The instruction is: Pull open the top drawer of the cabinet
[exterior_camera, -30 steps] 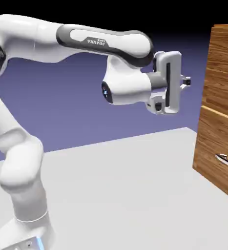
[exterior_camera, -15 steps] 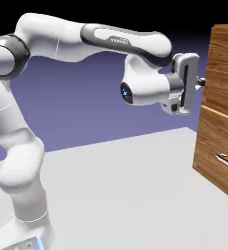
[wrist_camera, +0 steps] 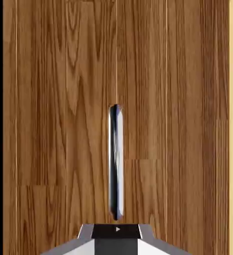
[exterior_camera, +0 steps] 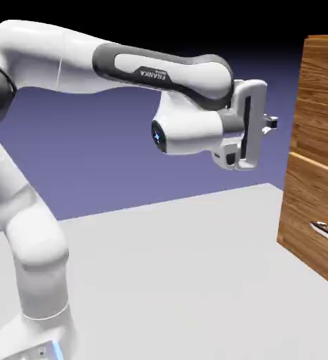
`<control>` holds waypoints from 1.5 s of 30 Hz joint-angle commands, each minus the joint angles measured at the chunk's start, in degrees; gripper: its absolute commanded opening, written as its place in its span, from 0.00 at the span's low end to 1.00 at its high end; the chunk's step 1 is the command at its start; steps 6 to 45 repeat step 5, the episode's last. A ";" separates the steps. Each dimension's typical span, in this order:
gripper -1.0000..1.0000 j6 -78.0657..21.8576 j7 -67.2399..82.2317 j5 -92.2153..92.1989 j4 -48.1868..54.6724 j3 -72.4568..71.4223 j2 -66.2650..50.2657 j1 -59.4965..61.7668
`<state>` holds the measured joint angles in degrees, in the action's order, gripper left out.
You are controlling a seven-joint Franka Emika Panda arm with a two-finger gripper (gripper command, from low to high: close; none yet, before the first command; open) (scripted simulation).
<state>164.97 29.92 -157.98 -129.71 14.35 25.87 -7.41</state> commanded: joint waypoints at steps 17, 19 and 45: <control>1.00 2.44 0.92 0.69 -6.95 -0.32 9.28 0.69; 1.00 2.44 0.92 0.69 -6.95 -0.32 9.28 0.69; 1.00 2.44 0.92 0.69 -6.95 -0.32 9.28 0.69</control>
